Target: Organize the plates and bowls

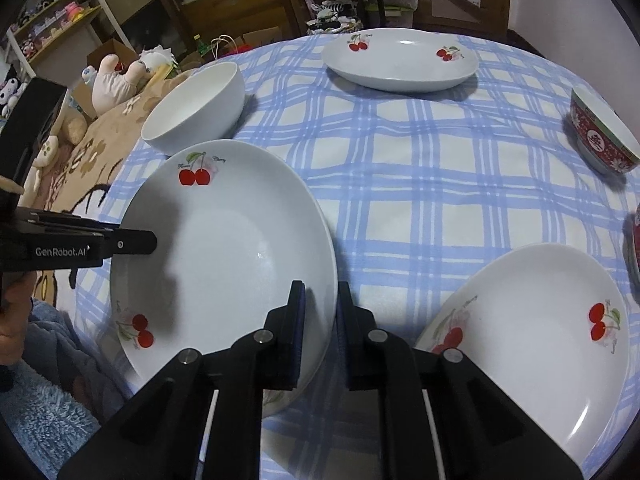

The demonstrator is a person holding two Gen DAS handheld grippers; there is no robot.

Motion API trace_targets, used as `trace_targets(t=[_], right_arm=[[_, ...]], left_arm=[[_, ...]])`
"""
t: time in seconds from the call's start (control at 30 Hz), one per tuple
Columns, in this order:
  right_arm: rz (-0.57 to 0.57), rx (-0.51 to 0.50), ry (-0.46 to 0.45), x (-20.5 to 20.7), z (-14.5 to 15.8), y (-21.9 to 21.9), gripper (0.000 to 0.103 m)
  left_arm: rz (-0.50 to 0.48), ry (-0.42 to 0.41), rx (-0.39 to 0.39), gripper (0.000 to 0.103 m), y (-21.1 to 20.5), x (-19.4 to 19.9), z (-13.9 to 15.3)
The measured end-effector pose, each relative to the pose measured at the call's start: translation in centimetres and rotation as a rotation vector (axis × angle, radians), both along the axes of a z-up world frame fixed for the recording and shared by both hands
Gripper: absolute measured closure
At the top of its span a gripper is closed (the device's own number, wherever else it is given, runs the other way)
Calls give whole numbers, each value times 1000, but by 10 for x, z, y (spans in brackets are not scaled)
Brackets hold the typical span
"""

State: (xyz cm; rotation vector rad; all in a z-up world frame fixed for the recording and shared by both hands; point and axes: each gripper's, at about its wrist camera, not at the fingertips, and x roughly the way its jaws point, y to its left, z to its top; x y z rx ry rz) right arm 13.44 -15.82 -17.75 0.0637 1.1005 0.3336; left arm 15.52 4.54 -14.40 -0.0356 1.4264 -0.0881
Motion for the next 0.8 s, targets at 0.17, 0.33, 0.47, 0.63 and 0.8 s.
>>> trace_targets(t=[0.17,0.33,0.47,0.63,0.8], right_arm=[[-14,-10,-12,-4,5,-3,87],[-43,-32,-13,-5,6,-8,87],[-52,-38,-17,-7,8,-12,88],[-50,-18,-24,-7,13,-16,88],[-55,-15,-38,-9,19,-20,88]], left_arm=[[-2,-14,-8,81,-5,-4,7],[-26,-23,-3,83,-11,-9,6],[-36,-22,-3,83,-15,-10,7],[-21,-39,-13,83,-14,-12,11],[-16,-58,-24,83,-17,-12,17]])
